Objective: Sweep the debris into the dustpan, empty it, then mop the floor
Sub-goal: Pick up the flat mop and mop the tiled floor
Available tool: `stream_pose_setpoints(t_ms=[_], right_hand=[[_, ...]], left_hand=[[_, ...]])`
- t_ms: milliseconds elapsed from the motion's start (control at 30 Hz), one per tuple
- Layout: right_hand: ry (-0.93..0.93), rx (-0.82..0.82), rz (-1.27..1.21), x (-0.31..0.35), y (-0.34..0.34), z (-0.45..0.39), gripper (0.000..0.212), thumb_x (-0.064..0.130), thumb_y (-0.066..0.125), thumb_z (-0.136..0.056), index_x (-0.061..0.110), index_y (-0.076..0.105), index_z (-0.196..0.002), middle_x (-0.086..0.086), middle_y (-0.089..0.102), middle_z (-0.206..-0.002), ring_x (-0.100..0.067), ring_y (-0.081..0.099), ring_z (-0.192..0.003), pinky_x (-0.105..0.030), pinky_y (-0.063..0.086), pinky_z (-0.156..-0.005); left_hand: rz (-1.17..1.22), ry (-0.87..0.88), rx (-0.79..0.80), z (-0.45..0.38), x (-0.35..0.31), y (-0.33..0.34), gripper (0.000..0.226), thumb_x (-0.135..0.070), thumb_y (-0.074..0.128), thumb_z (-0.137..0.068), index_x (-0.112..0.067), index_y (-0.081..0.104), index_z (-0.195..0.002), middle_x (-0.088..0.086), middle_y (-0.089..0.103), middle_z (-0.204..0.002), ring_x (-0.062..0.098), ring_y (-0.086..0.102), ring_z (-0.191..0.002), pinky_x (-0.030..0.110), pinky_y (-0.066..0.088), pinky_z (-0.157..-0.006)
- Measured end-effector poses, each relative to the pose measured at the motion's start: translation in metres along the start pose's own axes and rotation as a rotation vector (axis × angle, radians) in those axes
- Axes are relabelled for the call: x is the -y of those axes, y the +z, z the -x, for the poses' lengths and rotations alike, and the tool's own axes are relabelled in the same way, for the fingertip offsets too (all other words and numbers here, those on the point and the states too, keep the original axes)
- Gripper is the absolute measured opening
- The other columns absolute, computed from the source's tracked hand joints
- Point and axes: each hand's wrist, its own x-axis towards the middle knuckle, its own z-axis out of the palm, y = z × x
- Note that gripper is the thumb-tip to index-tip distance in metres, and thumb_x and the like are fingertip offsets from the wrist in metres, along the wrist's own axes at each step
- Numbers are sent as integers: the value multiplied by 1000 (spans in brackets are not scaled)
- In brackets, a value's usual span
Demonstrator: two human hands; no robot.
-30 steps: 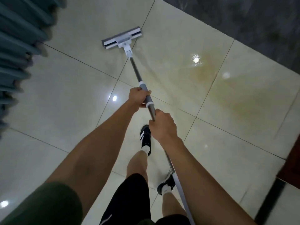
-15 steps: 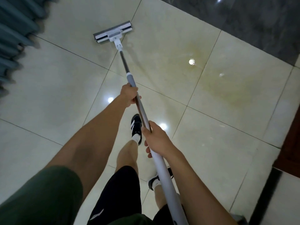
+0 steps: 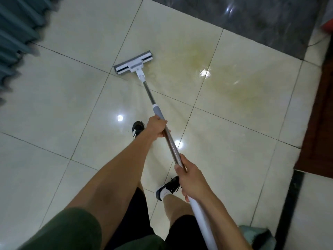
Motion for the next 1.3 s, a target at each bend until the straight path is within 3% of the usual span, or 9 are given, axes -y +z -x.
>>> stream_pose_setpoints(t_ms=[100, 200, 400, 633, 800, 867, 967, 1100, 1300], right_hand=[[7, -19, -94, -8, -6, 7, 41, 32, 44, -103, 39, 44, -144, 10, 49, -67, -6, 47, -44, -22, 39, -43], [-36, -37, -62, 0, 0, -4, 47, 36, 44, -103, 37, 40, -150, 17, 45, -67, -2, 47, -49, -20, 39, -49], [-27, -40, -213, 46, 14, -38, 49, 31, 47, -105, 38, 37, -152, 8, 50, -64, -3, 45, -35, -23, 43, -43], [-2, -86, -310, 151, 11, -135, 48, 29, 50, -104, 42, 41, -149, 12, 46, -49, -11, 43, -39, -27, 45, -45], [-5, -135, -333, 249, 0, -209, 46, 34, 50, -103, 41, 41, -148, 2, 55, -77, -14, 50, -49, -23, 43, -41], [-18, -139, -341, 284, -5, -239, 43, 33, 49, -103, 41, 44, -145, 0, 56, -74, -15, 52, -47, -23, 43, -41], [-19, -152, -357, 327, -8, -269, 39, 32, 49, -103, 40, 48, -141, -3, 57, -72, -17, 52, -45, -24, 44, -41], [15, -150, -371, 339, -4, -271, 43, 33, 47, -104, 44, 42, -146, -1, 55, -76, -16, 50, -48, -19, 39, -37], [94, -150, -412, 316, 12, -228, 47, 34, 46, -105, 47, 36, -149, 1, 52, -72, -14, 47, -46, -21, 40, -39]], left_hand=[[-30, 28, -18, 8, 0, 13, 45, -6, 61, -99, -14, 44, -140, 14, 58, -95, 32, 69, -76, 53, 61, -82], [-36, 48, -64, 0, -11, 10, 52, -6, 62, -98, -10, 42, -146, 10, 57, -92, 35, 72, -83, 52, 62, -80], [-20, 92, -90, -38, -42, -15, 58, -7, 63, -98, -11, 40, -151, 4, 57, -94, 30, 67, -73, 51, 61, -84], [-37, 124, -54, -114, -167, -47, 59, -9, 64, -98, -12, 40, -151, 11, 60, -101, 29, 67, -68, 51, 61, -81], [-61, 175, -22, -170, -276, -71, 41, -8, 62, -99, -10, 47, -138, 10, 59, -94, 30, 66, -72, 52, 59, -86], [-91, 190, -6, -188, -318, -78, 36, -7, 59, -100, -12, 47, -133, 13, 59, -102, 30, 66, -76, 51, 60, -85], [-100, 180, 7, -213, -363, -90, 49, -4, 59, -99, -6, 41, -145, 13, 58, -102, 31, 69, -76, 44, 63, -73], [-115, 157, 24, -216, -375, -99, 55, 0, 61, -98, -5, 38, -147, 13, 59, -98, 31, 69, -71, 41, 63, -63], [-155, 136, 59, -185, -337, -96, 58, 0, 61, -98, -4, 35, -149, 14, 59, -101, 36, 71, -79, 44, 62, -70]])
